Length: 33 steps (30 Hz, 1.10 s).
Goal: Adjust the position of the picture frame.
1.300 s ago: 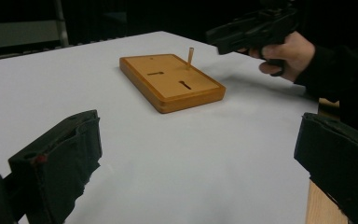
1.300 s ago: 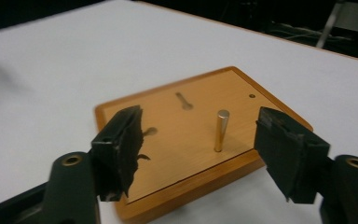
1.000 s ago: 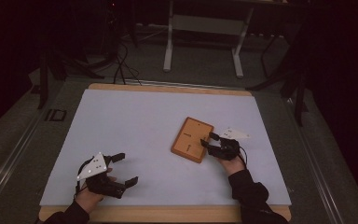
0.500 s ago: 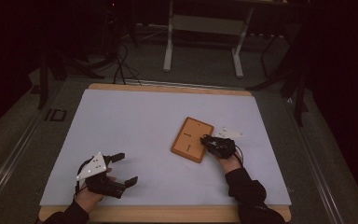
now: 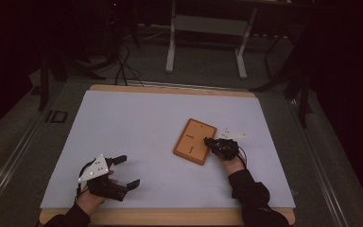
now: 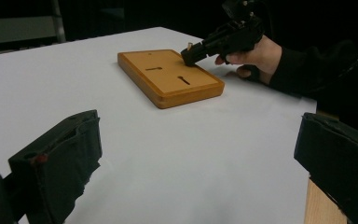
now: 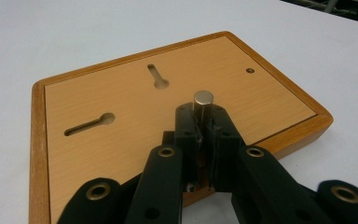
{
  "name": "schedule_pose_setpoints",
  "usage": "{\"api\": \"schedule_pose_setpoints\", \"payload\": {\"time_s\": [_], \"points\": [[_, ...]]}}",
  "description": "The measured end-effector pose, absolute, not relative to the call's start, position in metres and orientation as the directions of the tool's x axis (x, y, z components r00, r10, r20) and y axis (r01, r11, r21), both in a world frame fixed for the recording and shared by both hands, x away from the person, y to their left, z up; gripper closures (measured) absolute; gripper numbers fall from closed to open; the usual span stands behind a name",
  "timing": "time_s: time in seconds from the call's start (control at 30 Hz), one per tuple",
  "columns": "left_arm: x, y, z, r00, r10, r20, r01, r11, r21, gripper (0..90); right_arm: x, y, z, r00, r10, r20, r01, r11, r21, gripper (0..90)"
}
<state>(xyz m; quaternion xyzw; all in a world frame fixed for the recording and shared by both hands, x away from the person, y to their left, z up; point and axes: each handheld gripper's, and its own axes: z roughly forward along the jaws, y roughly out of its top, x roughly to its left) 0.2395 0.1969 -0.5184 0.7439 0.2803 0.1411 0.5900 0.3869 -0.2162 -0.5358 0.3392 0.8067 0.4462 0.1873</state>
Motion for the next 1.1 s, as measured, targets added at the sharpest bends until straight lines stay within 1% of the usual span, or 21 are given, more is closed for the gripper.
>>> {"api": "schedule_pose_setpoints", "payload": {"time_s": [0.03, 0.07, 0.23, 0.63, 0.83, 1.1], "points": [[0.240, 0.197, -0.519, 0.802, 0.584, -0.122, 0.253, -0.147, 0.956, 1.2, 0.387, -0.216, -0.536, -0.700, 0.714, 0.000, 0.380, 0.372, 0.847, 85.1], [0.240, 0.197, -0.519, 0.802, 0.584, -0.123, 0.253, -0.147, 0.956, 1.2, 0.385, -0.214, -0.535, -0.692, 0.722, -0.022, 0.374, 0.384, 0.844, 85.2], [0.240, 0.198, -0.519, 0.801, 0.586, -0.124, 0.255, -0.145, 0.956, 1.2, 0.384, -0.213, -0.535, -0.695, 0.719, -0.027, 0.366, 0.386, 0.847, 85.4], [0.240, 0.198, -0.519, 0.802, 0.585, -0.121, 0.254, -0.150, 0.955, 1.2, 0.380, -0.204, -0.526, -0.712, 0.701, -0.026, 0.341, 0.378, 0.861, 85.5], [0.240, 0.198, -0.519, 0.801, 0.586, -0.126, 0.257, -0.145, 0.956, 1.2, 0.379, -0.198, -0.518, -0.719, 0.695, -0.012, 0.326, 0.353, 0.877, 85.6], [0.241, 0.199, -0.519, 0.802, 0.584, -0.124, 0.258, -0.152, 0.954, 1.2, 0.377, -0.182, -0.509, -0.748, 0.663, 0.003, 0.300, 0.334, 0.894, 85.6]]}}
